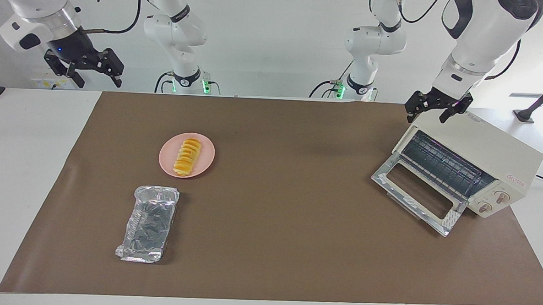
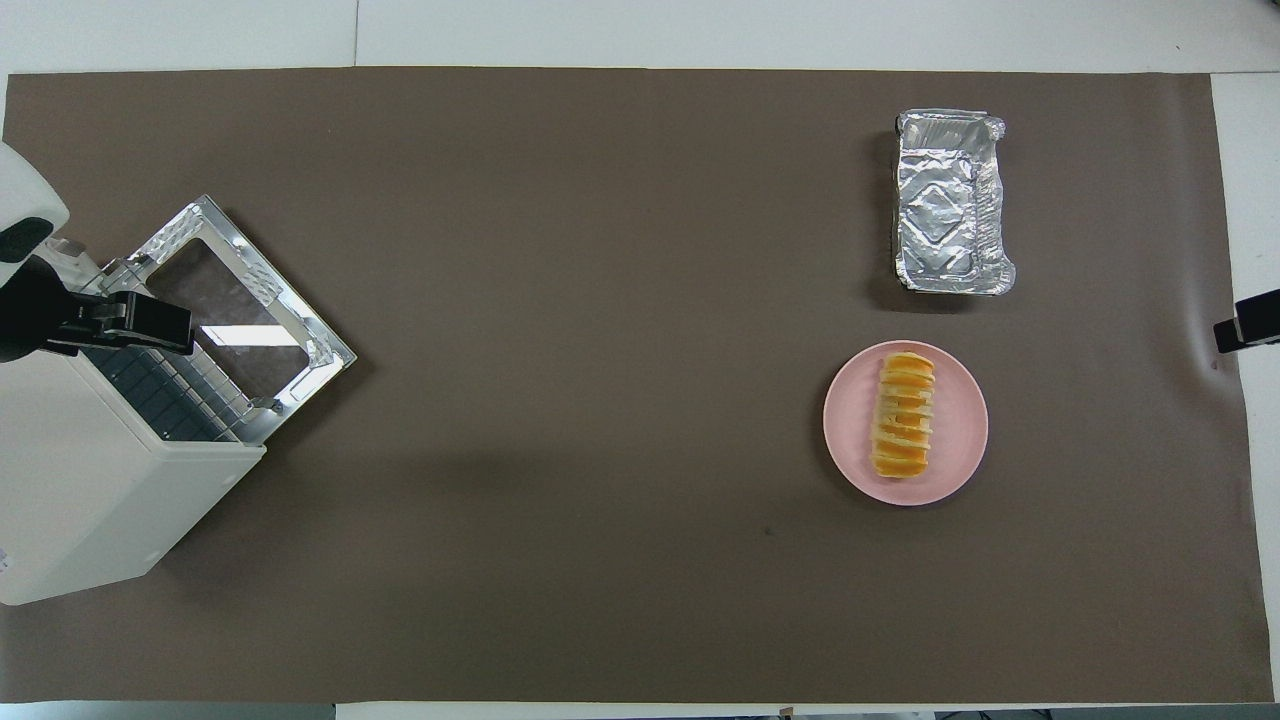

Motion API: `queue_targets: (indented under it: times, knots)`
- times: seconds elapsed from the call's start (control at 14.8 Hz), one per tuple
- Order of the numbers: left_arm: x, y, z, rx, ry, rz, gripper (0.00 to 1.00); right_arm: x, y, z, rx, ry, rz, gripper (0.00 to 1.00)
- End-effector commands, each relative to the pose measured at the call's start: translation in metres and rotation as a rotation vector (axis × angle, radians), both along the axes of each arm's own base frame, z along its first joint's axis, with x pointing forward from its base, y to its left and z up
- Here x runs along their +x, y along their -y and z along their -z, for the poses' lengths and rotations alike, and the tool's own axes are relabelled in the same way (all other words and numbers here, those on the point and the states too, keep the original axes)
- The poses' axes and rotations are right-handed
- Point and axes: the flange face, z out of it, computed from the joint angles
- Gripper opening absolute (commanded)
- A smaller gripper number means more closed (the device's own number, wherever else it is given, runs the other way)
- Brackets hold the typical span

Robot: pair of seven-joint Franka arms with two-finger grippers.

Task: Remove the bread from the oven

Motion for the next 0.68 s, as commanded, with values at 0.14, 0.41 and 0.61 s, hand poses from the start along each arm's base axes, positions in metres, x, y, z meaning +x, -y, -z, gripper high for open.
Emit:
queue_targets:
  times: [0.14,0.41,0.61]
  knots:
    - [0.0019,-0.0047,-0.0026,0.008,0.012,0.002,1.00,-0.0024,0.0047,0.0077,0.010,0.015,-0.015,1.00]
    - [0.0019,-0.0047,-0.0026,0.008,0.012,0.002,1.00,-0.0023,0.0052,0.0076,0.005,0.016,-0.015,1.00]
    - [0.0019,-0.0047,-0.0026,0.008,0.012,0.002,1.00,-0.0023,0.0052,0.0076,0.005,0.016,-0.017,1.00]
